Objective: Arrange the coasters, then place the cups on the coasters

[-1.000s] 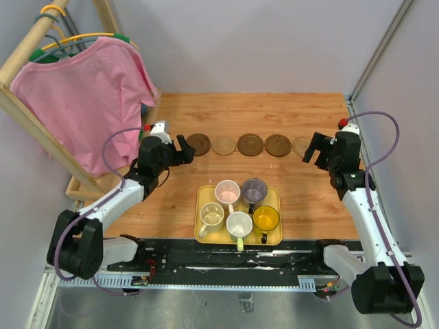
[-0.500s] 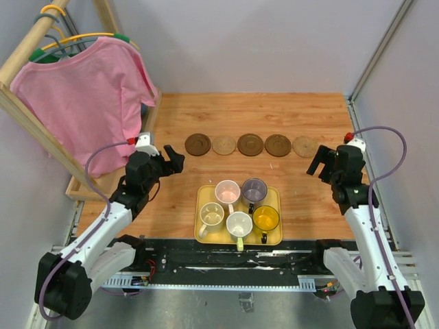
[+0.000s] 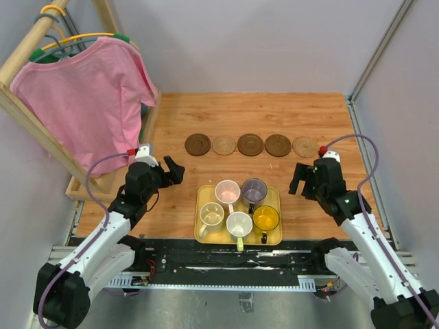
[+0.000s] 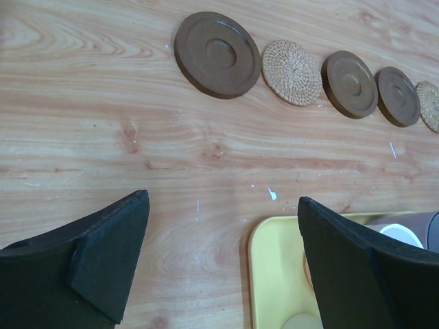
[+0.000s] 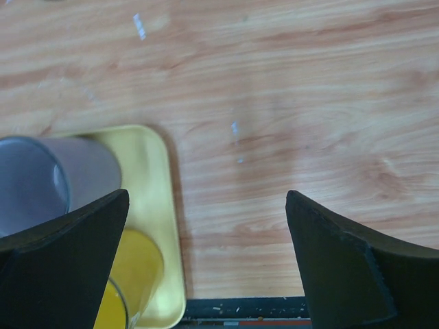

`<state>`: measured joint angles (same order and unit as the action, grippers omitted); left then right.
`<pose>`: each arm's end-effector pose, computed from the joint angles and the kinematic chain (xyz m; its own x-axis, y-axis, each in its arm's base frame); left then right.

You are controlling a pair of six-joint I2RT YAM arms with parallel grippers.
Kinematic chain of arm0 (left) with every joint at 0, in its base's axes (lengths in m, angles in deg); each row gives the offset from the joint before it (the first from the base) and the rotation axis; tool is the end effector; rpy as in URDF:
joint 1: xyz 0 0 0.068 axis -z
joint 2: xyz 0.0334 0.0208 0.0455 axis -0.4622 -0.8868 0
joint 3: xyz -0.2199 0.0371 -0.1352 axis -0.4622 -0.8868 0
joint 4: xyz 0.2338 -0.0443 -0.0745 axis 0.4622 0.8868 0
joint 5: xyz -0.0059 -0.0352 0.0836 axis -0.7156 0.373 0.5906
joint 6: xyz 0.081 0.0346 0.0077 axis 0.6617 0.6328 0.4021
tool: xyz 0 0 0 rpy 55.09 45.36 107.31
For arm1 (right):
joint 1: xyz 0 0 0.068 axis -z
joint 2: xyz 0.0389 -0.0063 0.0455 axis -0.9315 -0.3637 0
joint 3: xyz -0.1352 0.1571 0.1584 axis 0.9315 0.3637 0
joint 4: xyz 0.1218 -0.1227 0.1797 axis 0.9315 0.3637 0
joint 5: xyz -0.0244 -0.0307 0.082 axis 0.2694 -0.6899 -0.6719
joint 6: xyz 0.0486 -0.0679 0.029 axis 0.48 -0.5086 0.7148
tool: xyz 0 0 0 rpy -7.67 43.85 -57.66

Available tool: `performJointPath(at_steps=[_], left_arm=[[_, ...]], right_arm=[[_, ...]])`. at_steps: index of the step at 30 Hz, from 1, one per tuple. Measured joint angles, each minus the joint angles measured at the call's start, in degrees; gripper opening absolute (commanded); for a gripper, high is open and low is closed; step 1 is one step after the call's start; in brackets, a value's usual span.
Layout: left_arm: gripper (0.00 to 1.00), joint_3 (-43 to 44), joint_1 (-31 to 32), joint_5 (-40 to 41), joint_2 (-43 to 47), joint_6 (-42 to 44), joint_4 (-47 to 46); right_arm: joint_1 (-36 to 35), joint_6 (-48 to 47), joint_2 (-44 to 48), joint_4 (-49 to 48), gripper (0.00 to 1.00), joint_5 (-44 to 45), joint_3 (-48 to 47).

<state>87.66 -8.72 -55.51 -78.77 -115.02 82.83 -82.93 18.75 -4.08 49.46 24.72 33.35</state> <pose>0.2156 -0.0668 0.2044 -0.4028 -0.3276 -0.8547 0.0806 0.9175 -0.3896 0.1864 0.0340 0.2362 -0.5986 0.3092 -0.7389 0.1715 0.9506 0.2588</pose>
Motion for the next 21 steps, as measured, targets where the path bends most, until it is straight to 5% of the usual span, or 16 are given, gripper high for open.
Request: performJointPath(at_steps=[8,21], left_arm=[[0.93,-0.8,0.0,-1.4,-0.4,-0.5,-0.8],[0.94,-1.8,0.0,-2.4,-2.6,-0.4,-3.2]], right_arm=[[-16.2,1.9,-3.8,0.7,0.99,1.1,-0.5],[-24.0,1.9,-15.2,-8.2,0.99,-7.1,-3.9]])
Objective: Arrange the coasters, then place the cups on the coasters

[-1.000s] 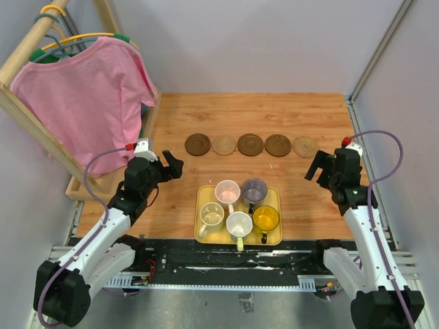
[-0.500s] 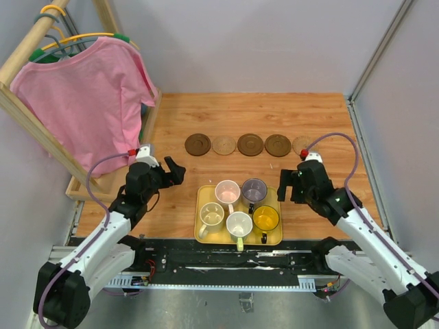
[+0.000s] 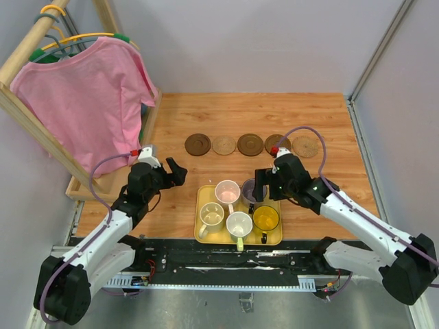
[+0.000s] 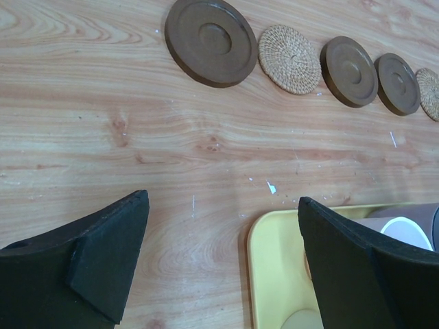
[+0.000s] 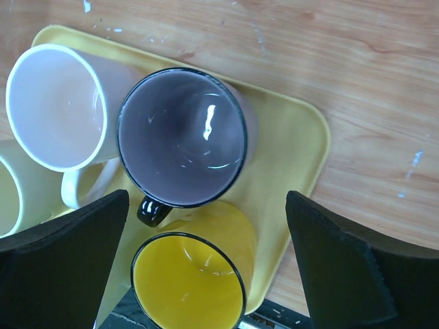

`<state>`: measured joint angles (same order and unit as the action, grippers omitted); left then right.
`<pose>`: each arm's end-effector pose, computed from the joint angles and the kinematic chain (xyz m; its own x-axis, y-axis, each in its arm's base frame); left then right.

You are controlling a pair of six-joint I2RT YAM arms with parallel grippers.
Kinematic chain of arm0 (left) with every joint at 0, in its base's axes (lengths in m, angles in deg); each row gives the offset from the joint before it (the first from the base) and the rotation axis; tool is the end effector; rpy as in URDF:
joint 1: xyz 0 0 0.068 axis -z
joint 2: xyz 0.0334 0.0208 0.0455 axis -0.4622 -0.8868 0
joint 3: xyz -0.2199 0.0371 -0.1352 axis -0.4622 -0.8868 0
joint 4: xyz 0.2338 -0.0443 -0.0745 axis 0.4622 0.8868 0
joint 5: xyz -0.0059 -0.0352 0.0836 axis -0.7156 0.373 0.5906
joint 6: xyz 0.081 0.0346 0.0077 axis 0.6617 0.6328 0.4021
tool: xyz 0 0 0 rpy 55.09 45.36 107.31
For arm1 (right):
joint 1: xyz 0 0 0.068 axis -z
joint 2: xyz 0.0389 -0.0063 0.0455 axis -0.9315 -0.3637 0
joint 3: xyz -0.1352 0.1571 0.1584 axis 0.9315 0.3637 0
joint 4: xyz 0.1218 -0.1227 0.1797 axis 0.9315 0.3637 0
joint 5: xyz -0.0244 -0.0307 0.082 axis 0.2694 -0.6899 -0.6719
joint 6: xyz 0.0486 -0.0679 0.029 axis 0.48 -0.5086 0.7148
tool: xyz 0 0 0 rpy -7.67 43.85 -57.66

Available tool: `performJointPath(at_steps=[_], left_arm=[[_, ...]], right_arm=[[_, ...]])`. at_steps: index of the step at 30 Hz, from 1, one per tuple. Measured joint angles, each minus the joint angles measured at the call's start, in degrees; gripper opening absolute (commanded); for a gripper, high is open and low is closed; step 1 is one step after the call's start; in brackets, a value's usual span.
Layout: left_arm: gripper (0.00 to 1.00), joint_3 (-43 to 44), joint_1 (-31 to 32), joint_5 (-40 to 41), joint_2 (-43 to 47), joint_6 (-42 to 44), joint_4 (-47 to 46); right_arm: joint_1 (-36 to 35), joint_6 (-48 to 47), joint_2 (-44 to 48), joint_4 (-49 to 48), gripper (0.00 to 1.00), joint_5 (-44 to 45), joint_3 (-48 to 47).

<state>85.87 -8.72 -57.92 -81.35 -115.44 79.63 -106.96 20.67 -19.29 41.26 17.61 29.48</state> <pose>0.2182 -0.0712 0.1911 -0.4367 -0.3241 -0.8392 0.1038 0.9084 -0.4049 0.1907 0.1464 0.2243 -0.7493 0.0233 -0.6619 -0.2658 0.9048 0.3328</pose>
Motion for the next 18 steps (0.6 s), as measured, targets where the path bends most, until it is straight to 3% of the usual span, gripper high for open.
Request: performJointPath(at_steps=[18], left_arm=[[0.94,0.0,0.0,-0.8,-1.4,0.0,-1.7]], right_arm=[[-9.4,-2.3,-11.2,1.0,0.99,0.9,-3.7]])
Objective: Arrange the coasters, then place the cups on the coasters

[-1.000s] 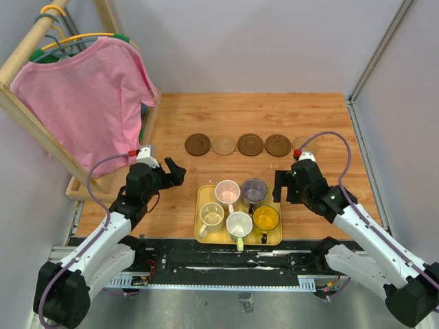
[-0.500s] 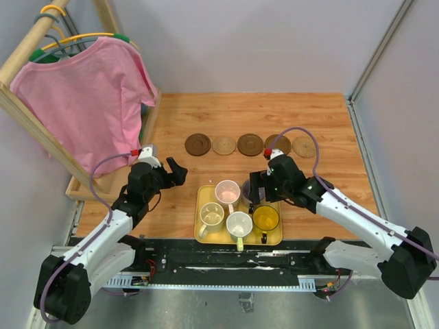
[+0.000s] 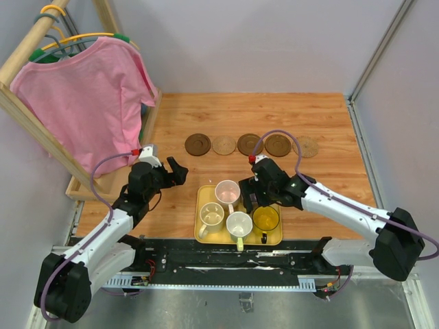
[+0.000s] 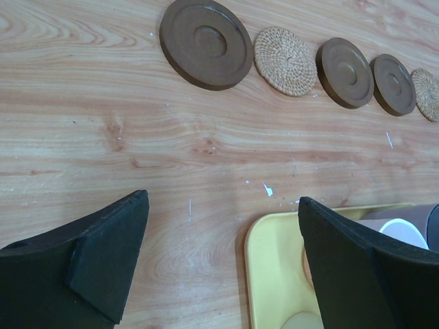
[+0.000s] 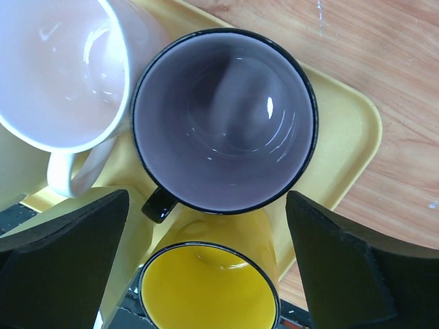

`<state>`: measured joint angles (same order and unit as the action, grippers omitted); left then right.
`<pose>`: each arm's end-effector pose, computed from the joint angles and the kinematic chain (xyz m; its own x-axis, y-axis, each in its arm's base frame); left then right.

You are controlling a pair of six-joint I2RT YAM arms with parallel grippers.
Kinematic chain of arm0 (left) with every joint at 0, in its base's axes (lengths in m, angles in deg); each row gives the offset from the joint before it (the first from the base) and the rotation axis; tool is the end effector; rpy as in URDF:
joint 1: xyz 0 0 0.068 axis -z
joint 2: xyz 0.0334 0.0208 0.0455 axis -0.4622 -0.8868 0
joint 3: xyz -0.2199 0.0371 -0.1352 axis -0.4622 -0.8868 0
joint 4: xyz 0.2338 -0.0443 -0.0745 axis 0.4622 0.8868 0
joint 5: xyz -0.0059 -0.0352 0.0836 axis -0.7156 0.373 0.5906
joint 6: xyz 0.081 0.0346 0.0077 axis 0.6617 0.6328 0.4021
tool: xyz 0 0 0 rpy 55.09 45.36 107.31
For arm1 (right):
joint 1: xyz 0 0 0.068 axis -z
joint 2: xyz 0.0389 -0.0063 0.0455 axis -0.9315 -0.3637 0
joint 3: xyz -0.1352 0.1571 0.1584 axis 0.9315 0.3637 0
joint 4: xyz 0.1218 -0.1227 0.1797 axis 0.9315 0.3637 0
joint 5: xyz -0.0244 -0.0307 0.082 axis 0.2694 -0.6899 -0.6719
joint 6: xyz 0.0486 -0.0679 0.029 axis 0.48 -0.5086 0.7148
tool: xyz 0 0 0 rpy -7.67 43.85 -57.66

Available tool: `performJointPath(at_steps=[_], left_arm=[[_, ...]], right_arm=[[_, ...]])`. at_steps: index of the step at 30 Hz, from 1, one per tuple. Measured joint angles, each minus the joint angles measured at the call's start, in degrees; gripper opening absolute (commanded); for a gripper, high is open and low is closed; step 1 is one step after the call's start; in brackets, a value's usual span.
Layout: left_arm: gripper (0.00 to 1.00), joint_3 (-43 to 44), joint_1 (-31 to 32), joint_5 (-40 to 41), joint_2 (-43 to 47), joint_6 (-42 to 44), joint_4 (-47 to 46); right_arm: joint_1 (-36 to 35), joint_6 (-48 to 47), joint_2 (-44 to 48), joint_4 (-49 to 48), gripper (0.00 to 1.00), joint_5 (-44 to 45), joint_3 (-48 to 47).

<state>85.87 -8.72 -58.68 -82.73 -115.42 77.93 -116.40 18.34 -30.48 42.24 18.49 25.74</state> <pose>0.2212 -0.0733 0.1902 -0.4375 -0.3237 -0.8389 0.1167 0.9046 -0.4099 0.1823 0.1939 0.1994 -0.7847 -0.1999 -0.5867 -0.4064 0.8806 0.2435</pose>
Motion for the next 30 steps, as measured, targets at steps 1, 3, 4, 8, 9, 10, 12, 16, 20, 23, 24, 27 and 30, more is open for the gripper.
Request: performJointPath(at_steps=[1,3,4,8,9,10,12,16,20,23,24,27,30], left_arm=[[0.94,0.0,0.0,0.0,0.0,0.0,-0.1],[0.94,0.0,0.0,0.0,0.0,0.0,-0.2],[0.94,0.0,0.0,0.0,-0.1,0.1,-0.3],[0.94,0.0,0.0,0.0,-0.6,0.3,-0.5],[0.94,0.0,0.0,0.0,-0.8,0.4,-0.5],[0.94,0.0,0.0,0.0,-0.9,0.4,-0.5],[0.94,0.0,0.0,0.0,-1.1,0.4,-0.5],[0.94,0.0,0.0,0.0,-1.5,0.4,-0.8],[0.94,0.0,0.0,0.0,-2.0,0.5,-1.0],[0.94,0.0,0.0,0.0,-2.7,0.4,-1.3],[0.94,0.0,0.0,0.0,-2.8,0.4,-1.4],[0.94,0.0,0.0,0.0,-3.2,0.4,-1.6],[0.94,0.0,0.0,0.0,-3.2,0.4,-1.7]], right_arm=[[0.0,0.0,-0.3,0.2,0.98,0.5,0.0],[0.0,0.1,-0.9,0.6,0.99,1.5,0.0],[0.0,0.2,-1.1,0.8,0.99,1.8,0.0],[0.0,0.5,-2.8,1.9,0.97,3.9,-0.1],[0.0,0.5,-3.3,2.2,0.96,4.4,-0.1],[0.0,0.7,-3.7,2.4,0.95,4.9,-0.2],[0.0,0.9,-4.2,2.8,0.93,5.7,-0.2],[0.0,1.6,-4.3,3.3,0.89,7.1,-0.2],[0.0,2.1,-4.0,3.8,0.85,7.9,-0.1],[0.0,2.2,-3.1,4.1,0.77,8.5,0.3],[0.0,2.2,-2.8,4.2,0.73,8.6,0.4],[0.0,2.3,-2.4,4.2,0.64,8.4,0.8],[-0.1,2.3,-2.6,4.1,0.63,7.8,0.8]])
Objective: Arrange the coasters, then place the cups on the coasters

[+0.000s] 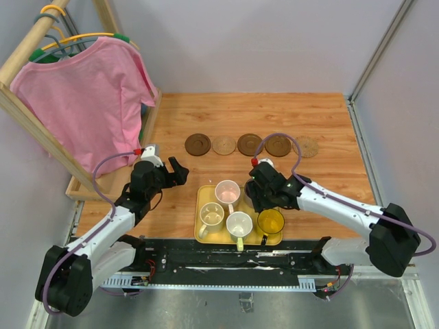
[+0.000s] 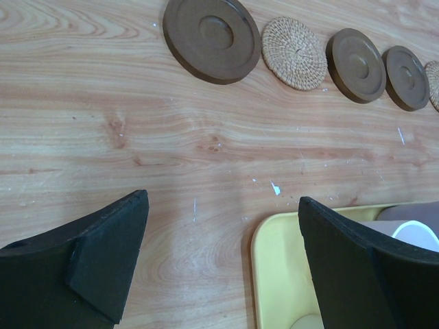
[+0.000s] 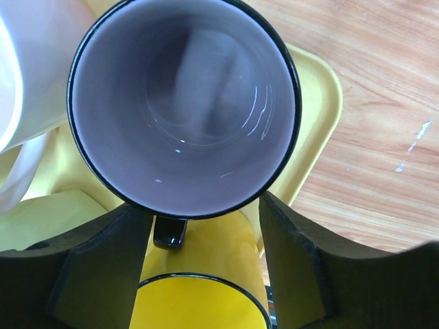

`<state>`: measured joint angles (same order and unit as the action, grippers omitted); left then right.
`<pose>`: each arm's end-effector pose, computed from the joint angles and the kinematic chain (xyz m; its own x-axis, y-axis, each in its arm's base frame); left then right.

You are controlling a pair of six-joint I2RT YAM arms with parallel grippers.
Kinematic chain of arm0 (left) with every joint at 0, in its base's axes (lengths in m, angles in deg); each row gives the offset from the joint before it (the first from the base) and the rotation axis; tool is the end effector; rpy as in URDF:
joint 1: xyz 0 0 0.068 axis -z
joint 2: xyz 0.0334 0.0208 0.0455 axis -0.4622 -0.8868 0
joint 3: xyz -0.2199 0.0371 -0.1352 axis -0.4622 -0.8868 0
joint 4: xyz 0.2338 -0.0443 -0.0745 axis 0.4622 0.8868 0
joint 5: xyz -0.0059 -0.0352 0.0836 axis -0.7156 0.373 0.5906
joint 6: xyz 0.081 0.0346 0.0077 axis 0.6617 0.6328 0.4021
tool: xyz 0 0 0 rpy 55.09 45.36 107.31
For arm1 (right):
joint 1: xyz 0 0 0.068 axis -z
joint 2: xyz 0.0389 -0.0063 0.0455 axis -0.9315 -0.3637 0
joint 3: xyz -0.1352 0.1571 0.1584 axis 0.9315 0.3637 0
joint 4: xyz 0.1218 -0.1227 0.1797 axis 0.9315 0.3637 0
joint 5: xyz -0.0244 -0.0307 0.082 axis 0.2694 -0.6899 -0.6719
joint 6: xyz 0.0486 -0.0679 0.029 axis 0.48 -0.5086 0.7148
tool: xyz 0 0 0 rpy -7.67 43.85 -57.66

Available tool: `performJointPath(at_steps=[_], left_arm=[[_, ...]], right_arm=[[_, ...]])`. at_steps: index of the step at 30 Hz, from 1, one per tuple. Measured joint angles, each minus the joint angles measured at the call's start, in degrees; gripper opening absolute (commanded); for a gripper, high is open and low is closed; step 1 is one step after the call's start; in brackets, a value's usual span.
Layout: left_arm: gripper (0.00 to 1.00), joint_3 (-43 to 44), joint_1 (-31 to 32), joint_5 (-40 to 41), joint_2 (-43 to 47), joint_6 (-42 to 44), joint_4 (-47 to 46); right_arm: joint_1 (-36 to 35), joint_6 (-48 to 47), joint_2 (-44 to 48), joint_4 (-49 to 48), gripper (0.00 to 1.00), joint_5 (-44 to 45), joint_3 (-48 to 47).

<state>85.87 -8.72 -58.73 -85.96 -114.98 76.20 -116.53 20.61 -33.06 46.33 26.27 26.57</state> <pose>0.2267 -0.0753 0.1823 -0.4577 -0.3096 -0.8335 0.1108 0.9102 -0.3990 0.1839 0.1808 0.1786 -0.8175 -0.1984 -0.5406 -0.3032 0.9464 0.1112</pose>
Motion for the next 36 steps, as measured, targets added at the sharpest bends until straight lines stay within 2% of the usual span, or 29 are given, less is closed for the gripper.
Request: performJointPath(at_steps=[6,8,15,17,20,21,31,36], left_arm=[[0.94,0.0,0.0,0.1,0.1,0.0,0.0],[0.94,0.0,0.0,0.1,0.1,0.0,0.0],[0.94,0.0,0.0,0.1,0.1,0.0,0.0],[0.94,0.0,0.0,0.1,0.1,0.0,0.0],[0.94,0.0,0.0,0.1,0.1,0.0,0.0],[0.94,0.0,0.0,0.1,0.1,0.0,0.0],[0.94,0.0,0.0,0.1,0.1,0.0,0.0],[0.94,0.0,0.0,0.1,0.3,0.0,0.0]], right_arm=[[0.0,0.0,-1.9,-0.5,0.61,-1.5,0.0],[0.0,0.0,-2.7,-0.7,0.58,-1.9,0.0],[0.0,0.7,-4.9,-1.2,0.32,-2.7,0.1],[0.0,1.0,-5.3,-1.4,0.23,-2.4,0.2],[0.0,1.2,-5.4,-1.4,0.03,-1.9,0.2],[0.0,1.3,-5.4,-1.4,0.01,-1.7,0.2],[0.0,1.3,-4.9,-1.4,0.01,-1.5,0.3],[0.0,1.0,-0.6,-0.5,0.01,1.3,0.5]])
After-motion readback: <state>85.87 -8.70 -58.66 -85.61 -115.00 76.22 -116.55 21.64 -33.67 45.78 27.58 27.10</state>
